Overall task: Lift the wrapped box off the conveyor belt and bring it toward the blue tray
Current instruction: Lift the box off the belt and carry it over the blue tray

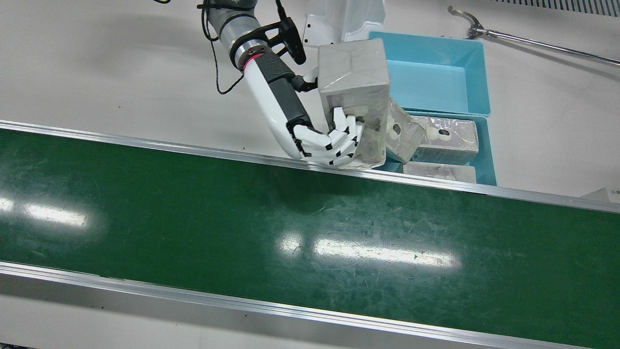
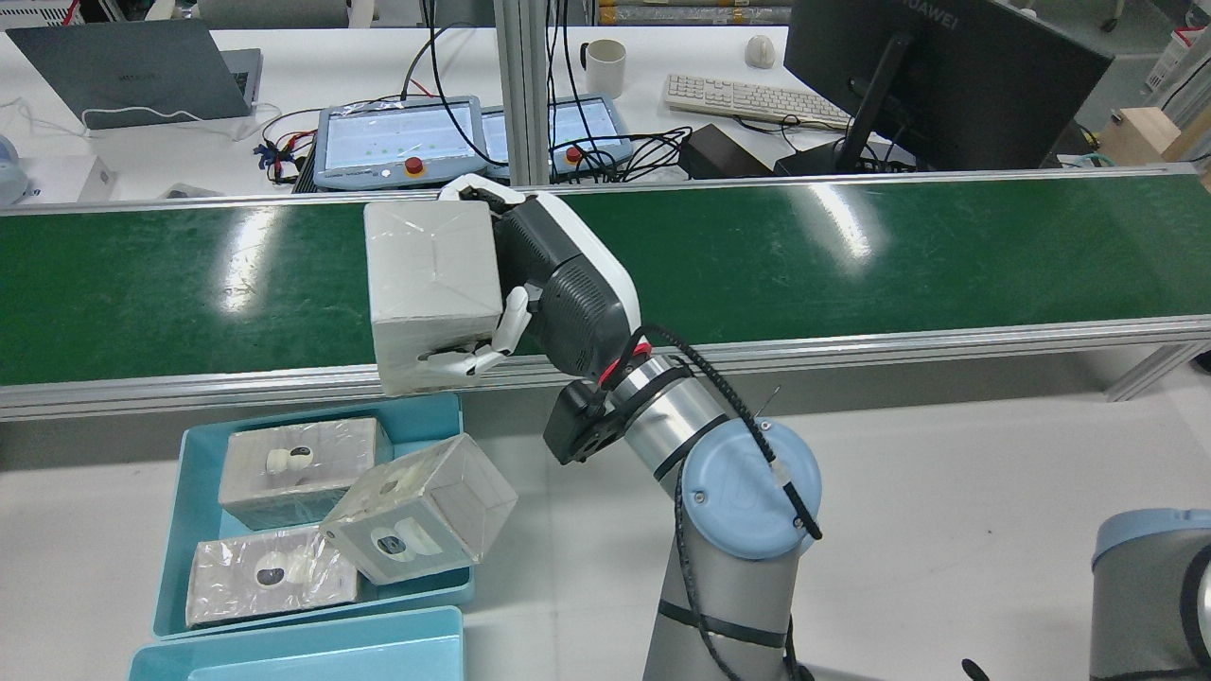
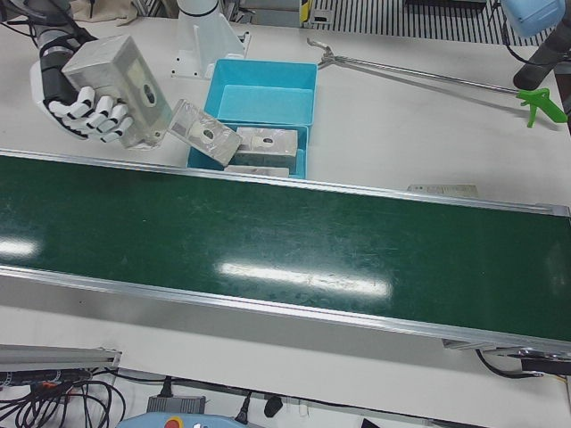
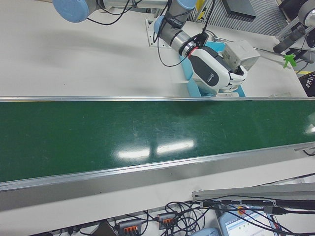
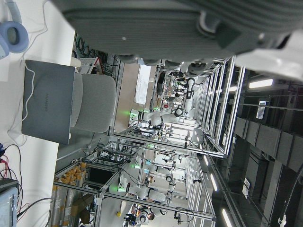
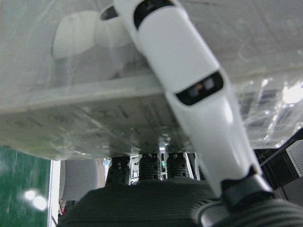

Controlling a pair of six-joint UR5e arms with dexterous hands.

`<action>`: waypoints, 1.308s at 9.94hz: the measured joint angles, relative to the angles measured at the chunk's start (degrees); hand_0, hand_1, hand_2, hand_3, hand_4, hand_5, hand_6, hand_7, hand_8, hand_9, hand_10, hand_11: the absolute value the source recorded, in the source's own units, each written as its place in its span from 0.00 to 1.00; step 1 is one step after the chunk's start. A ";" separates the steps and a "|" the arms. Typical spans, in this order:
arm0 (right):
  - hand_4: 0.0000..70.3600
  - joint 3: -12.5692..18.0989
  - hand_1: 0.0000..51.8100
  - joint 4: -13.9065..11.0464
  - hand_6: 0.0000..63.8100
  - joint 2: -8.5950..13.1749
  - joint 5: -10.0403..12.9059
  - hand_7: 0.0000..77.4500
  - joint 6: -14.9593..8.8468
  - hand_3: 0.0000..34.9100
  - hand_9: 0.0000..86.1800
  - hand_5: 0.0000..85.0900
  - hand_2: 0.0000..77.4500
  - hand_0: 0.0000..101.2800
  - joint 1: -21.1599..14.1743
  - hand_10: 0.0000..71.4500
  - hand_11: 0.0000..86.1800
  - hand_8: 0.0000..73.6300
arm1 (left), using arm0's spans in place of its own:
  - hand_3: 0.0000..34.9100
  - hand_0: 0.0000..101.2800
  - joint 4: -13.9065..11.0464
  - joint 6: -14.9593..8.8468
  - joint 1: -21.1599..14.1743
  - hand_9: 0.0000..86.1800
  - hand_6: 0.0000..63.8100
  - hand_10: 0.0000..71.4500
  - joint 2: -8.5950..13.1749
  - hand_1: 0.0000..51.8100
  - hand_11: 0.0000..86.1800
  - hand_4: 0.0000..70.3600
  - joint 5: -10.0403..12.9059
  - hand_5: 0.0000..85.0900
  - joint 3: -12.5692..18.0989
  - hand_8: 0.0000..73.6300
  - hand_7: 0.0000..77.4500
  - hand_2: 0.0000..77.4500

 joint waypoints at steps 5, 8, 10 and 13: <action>0.47 -10.40 0.02 13.29 0.64 3.14 5.09 0.70 -8.01 0.10 0.53 0.82 0.51 0.53 -7.65 0.54 0.60 0.77 | 0.00 0.00 0.00 0.00 0.00 0.00 0.00 0.00 0.00 0.00 0.00 0.00 0.00 0.01 0.00 0.01 0.01 0.01; 0.41 -12.90 0.04 14.90 0.55 4.08 3.43 0.66 -8.25 0.10 0.50 0.75 0.51 0.53 -8.66 0.45 0.59 0.50 | 0.00 0.00 0.00 0.00 0.00 0.00 0.00 0.01 0.00 0.00 0.00 0.00 0.00 0.01 0.00 0.01 0.01 0.01; 0.33 -13.34 0.43 15.03 0.31 4.44 2.90 0.50 -8.27 0.10 0.25 0.51 0.31 0.53 -8.95 0.18 0.45 0.20 | 0.00 0.00 0.00 0.00 0.00 0.00 0.00 0.01 0.00 0.00 0.00 0.00 0.00 0.01 0.00 0.01 0.01 0.01; 0.29 -12.68 0.29 15.04 0.15 3.85 1.38 0.34 -7.97 0.22 0.04 0.31 0.11 0.60 -9.11 0.00 0.02 0.01 | 0.00 0.00 0.00 0.00 0.00 0.00 0.00 0.00 0.00 0.00 0.01 0.00 0.00 0.01 0.00 0.01 0.01 0.01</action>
